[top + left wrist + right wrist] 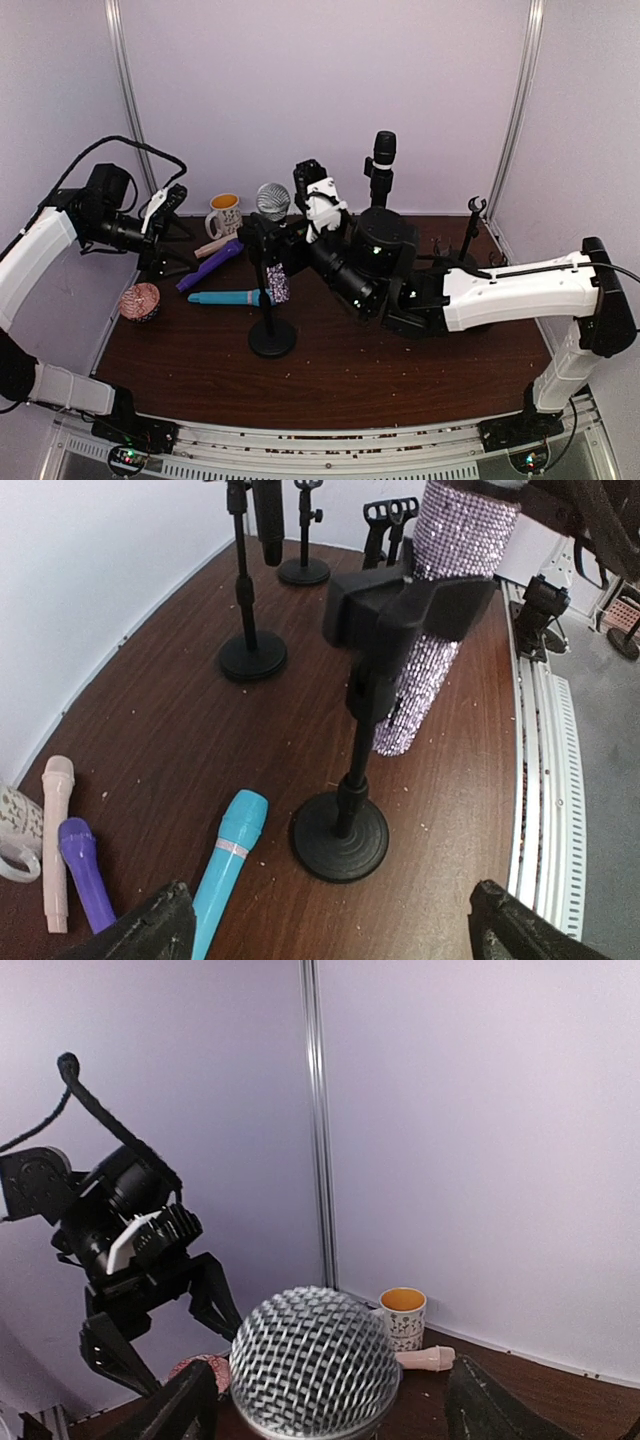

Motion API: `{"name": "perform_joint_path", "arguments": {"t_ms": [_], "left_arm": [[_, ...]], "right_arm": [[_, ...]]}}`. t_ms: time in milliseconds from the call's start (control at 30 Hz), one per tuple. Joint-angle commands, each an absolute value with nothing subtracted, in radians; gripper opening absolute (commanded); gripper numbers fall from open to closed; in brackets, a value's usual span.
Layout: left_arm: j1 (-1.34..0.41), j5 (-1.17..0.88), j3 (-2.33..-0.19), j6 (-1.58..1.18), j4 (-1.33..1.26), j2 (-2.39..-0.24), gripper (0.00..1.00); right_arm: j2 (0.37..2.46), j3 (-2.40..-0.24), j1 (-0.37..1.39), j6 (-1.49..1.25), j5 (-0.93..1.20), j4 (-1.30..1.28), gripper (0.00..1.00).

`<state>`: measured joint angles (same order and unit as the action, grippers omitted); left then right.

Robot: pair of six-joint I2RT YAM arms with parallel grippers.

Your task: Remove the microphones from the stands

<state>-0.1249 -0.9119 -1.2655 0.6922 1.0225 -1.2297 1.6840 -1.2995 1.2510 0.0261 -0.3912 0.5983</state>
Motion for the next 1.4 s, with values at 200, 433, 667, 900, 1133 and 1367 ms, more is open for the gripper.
{"name": "perform_joint_path", "arguments": {"t_ms": [200, 433, 667, 900, 1133, 1367], "left_arm": [[-0.213, -1.054, -1.555, 0.903, 1.156, -1.419, 0.98], [-0.281, -1.105, -1.743, 1.153, 1.402, -1.567, 0.98], [-0.353, -1.079, -1.853, 1.18, 1.419, -1.661, 0.97], [-0.396, -1.066, -1.949, 1.185, 1.459, -1.751, 0.83], [-0.419, -1.022, -1.956, 1.265, 1.549, -1.785, 0.68], [-0.42, -1.011, -1.982, 1.254, 1.54, -1.794, 0.43]], "right_arm": [[1.613, -1.399, 1.184, -0.025, -0.112, 0.258, 0.79], [1.608, -1.41, 1.146, -0.077, 0.022, 0.153, 0.83], [1.639, -1.455, 1.13, -0.083, 0.094, 0.117, 0.68], [1.638, -1.448, 1.121, -0.09, 0.099, 0.134, 0.54], [1.637, -1.436, 1.121, -0.084, 0.1, 0.13, 0.53], [1.639, -1.438, 1.119, -0.073, 0.098, 0.133, 0.5]]}}
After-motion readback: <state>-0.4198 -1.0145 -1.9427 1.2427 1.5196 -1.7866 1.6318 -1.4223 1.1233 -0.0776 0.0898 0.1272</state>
